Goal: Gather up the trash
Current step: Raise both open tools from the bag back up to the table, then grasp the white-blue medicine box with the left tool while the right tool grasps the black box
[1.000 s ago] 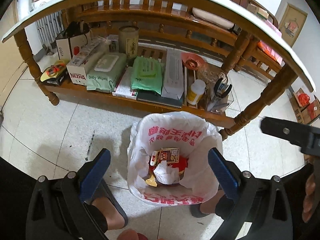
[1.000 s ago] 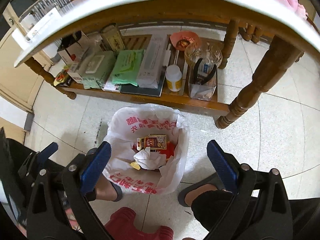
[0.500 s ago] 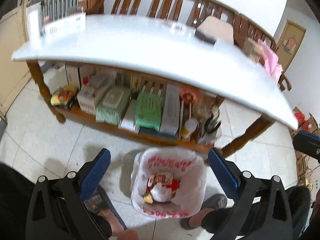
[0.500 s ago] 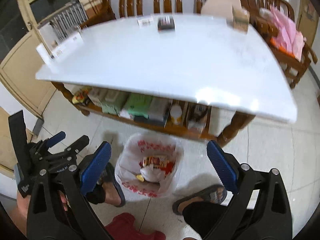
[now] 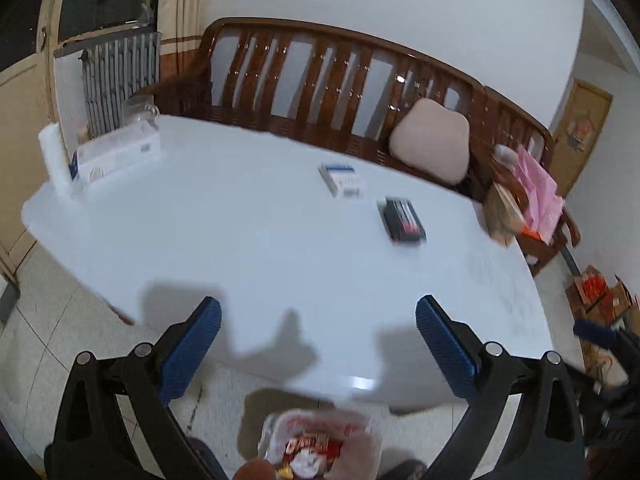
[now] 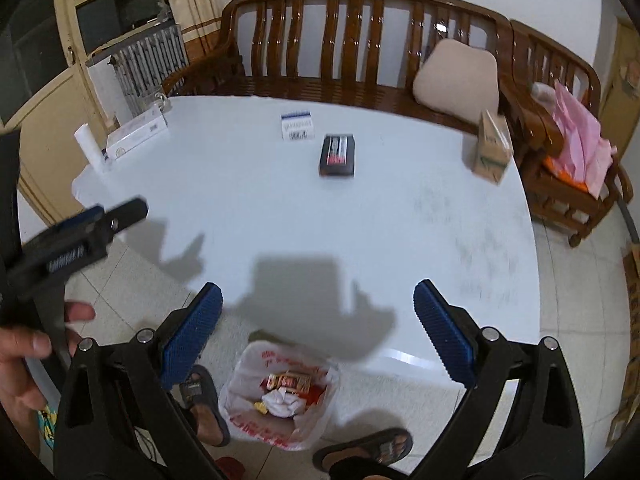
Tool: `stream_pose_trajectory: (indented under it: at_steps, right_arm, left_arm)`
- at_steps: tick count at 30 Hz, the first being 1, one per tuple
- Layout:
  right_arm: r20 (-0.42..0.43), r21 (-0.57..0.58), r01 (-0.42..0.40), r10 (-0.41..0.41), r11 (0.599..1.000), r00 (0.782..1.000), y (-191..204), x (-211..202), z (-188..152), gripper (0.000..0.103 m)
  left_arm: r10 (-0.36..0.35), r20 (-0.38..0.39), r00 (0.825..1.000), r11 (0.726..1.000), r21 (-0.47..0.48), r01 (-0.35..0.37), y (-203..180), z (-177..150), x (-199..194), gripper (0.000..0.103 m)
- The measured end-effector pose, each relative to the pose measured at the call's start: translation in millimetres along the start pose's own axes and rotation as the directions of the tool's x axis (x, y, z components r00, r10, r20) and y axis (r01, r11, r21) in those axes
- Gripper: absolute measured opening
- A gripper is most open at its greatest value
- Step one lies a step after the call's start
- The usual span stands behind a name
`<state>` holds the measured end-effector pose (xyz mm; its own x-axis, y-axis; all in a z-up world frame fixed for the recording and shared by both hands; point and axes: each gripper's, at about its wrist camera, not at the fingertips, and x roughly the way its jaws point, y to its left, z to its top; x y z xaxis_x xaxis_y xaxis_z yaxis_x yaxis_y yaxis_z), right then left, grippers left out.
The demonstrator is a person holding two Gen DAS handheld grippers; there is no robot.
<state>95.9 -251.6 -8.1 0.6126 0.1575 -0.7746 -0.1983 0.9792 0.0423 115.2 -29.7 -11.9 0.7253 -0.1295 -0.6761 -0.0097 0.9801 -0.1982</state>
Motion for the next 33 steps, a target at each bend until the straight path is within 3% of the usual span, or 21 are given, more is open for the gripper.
stream_pose_trajectory:
  at_steps: [8,16,24,33]
  right_arm:
    - [-0.016,-0.009,0.000,0.000,1.000,1.000,-6,31,65,0.094]
    - [-0.071,-0.009,-0.009,0.009,1.000,0.997,-16,90,116,0.094]
    - [-0.111,0.019,-0.003,0.005,1.000,0.994,-31,157,136,0.094]
    - [-0.142,0.054,0.016,-0.008,0.998,0.990,-49,228,139,0.094]
  left_arm:
    - [0.050,-0.002,0.999,0.999,-0.012,-0.050,-8,76,55,0.095]
    - [0.065,-0.071,0.995,0.998,-0.009,-0.066,-15,120,132,0.095]
    - [0.059,-0.146,0.987,0.998,0.028,-0.055,-37,150,220,0.095]
    - [0.056,-0.233,0.971,0.998,-0.001,-0.058,-32,161,298,0.095]
